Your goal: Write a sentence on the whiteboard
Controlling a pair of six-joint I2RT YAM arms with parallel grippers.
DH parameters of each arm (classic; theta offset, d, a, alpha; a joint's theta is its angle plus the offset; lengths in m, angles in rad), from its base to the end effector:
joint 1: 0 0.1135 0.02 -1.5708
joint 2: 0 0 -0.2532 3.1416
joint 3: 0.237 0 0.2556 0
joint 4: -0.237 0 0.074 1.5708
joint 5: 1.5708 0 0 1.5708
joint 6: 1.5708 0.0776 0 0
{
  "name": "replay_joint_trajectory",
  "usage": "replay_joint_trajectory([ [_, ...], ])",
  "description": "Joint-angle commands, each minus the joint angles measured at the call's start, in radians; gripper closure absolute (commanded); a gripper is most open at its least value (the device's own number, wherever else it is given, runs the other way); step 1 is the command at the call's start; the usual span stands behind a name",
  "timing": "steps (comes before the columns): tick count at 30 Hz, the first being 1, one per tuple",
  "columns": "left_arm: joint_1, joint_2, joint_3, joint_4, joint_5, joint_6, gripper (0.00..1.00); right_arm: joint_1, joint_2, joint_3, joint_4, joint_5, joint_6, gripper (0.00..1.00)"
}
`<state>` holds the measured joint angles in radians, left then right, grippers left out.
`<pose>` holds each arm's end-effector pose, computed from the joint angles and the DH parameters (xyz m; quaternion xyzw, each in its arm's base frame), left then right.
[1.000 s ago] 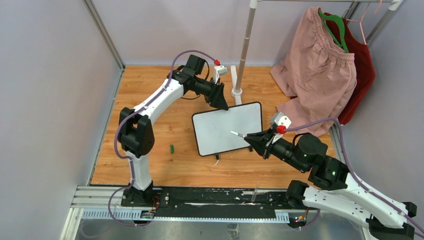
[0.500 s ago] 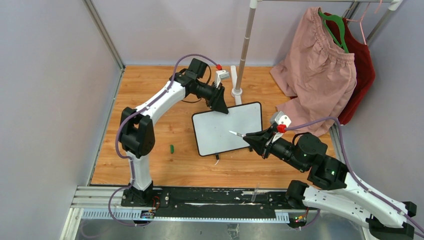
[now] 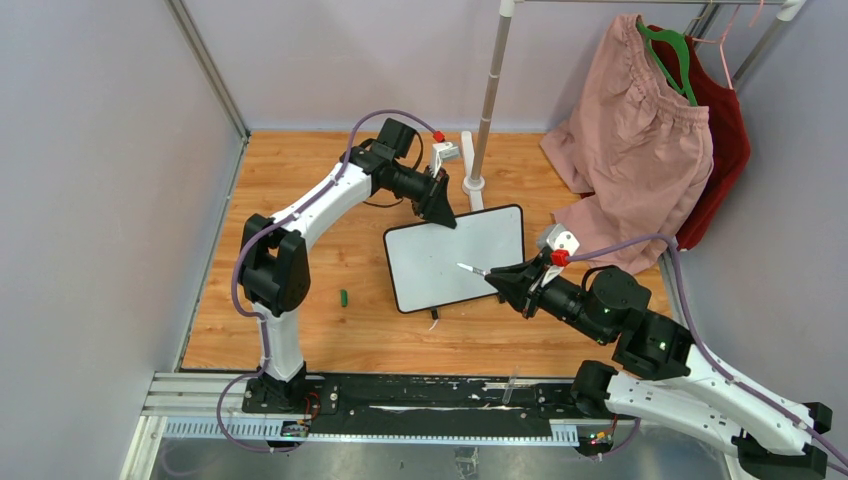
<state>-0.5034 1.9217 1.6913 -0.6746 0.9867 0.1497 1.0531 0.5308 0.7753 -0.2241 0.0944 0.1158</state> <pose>0.3496 -0.2664 0.2611 0.4136 0.7388 -0.4912 0.2046 0.0951 0.1523 0.3631 -0.2857 0.6389 0.3661 0.6133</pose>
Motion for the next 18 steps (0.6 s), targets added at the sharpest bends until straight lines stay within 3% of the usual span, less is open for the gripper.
replay_joint_trajectory([
  [1, -0.006, 0.006, -0.001, 0.020, 0.031, 0.008, 0.87, 0.005, -0.005, -0.002, 0.036, -0.010, 0.012, 1.00],
  [9, -0.006, 0.009, -0.005, 0.020, 0.039, 0.015, 0.99, 0.005, 0.004, -0.022, 0.051, 0.033, 0.008, 1.00],
  [18, -0.006, 0.012, -0.005, 0.021, 0.021, 0.011, 1.00, 0.005, 0.100, -0.021, 0.076, 0.149, -0.037, 1.00],
])
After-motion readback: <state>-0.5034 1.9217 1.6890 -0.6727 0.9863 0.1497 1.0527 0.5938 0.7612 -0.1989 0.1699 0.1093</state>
